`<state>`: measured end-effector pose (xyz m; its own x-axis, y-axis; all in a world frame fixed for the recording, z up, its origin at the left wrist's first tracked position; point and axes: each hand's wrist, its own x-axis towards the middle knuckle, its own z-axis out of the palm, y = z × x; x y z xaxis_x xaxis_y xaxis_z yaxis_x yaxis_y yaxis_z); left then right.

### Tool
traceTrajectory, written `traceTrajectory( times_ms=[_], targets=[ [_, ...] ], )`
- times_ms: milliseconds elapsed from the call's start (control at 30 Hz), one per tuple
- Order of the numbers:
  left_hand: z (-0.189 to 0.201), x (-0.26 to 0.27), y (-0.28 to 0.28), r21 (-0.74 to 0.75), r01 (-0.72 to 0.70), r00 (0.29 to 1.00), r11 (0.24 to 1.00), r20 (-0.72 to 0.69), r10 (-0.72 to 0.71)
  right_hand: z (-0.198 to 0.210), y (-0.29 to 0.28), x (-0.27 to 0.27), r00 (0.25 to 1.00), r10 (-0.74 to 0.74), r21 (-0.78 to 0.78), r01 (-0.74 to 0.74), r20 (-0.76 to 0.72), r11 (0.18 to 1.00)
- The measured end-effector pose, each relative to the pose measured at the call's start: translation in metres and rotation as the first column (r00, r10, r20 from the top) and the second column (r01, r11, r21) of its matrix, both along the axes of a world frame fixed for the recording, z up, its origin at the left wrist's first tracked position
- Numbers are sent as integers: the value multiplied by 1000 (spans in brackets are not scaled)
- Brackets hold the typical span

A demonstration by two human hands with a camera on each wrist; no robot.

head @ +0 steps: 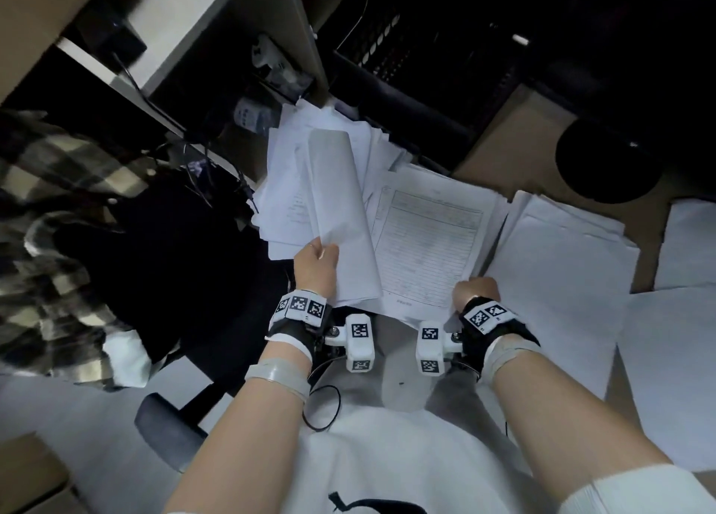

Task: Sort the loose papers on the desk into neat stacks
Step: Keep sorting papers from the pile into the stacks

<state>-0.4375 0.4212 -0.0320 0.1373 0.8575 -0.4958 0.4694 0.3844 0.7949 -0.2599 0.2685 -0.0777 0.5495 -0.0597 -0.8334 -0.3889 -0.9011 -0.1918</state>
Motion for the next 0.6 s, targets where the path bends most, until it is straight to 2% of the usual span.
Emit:
traceTrajectory(
  times_ms=[100,167,233,300,400,467,600],
  targets=[
    [5,6,1,-22,30,999,999,12,-29,7,3,3,999,-36,6,36,23,999],
    [7,9,-3,-24,49,998,999,30,-49,12,0,10,992,-55,22,53,117,998],
    [13,15,-13,-29,68,997,997,38,-67,21,-1,18,980,-55,132,30,190,991],
    [19,22,-25,-18,91,995,996,39,-90,33,2,26,990,-29,315,-17,140,949],
    [32,41,-48,-12,92,996,996,17,-92,56,5,30,998,52,537,-69,47,841],
    [40,57,-65,-23,107,994,994,19,-107,71,3,31,997,78,627,-74,22,775],
    [51,82,-92,37,205,979,978,-16,-204,88,-11,45,998,50,692,-20,-24,721]
  ],
)
